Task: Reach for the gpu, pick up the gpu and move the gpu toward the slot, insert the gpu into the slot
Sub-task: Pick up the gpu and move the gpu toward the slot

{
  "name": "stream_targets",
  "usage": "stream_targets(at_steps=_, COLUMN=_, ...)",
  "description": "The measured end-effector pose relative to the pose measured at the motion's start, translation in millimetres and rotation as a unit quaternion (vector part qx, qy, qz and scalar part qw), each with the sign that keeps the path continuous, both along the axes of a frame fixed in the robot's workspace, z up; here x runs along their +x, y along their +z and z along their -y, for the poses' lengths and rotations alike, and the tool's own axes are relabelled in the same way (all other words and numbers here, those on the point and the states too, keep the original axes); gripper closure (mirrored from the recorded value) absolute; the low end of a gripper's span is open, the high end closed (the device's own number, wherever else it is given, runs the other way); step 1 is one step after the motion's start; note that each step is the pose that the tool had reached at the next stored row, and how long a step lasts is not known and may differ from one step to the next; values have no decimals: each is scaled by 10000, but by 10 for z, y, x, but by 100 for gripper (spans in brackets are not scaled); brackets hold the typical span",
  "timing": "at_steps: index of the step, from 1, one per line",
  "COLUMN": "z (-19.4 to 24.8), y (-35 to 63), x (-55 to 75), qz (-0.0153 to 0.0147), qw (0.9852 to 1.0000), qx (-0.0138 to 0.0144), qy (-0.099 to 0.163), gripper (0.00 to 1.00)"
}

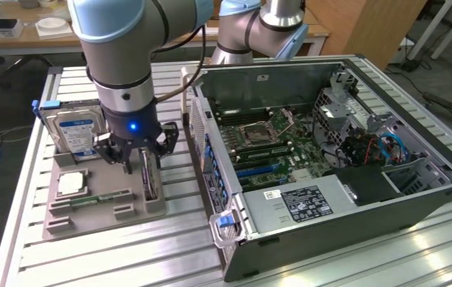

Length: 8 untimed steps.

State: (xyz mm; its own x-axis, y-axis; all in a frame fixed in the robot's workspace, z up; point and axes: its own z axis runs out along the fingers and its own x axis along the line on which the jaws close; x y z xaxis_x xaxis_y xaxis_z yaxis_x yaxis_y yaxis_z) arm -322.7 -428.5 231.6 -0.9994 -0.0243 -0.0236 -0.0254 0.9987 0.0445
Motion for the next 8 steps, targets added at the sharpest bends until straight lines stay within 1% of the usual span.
stream_targets(at_steps=3, z=-68, y=-35, x=1, qz=0, qw=10000, qx=-3, qy=2, gripper=41)
stream_targets(at_steps=4, z=-79, y=-50, x=0, qz=0, qw=10000, qx=-4, qy=1, gripper=41)
stream_targets(at_steps=8, z=-78, y=-112, x=0, qz=0, qw=10000, qx=-7, qy=2, gripper=41)
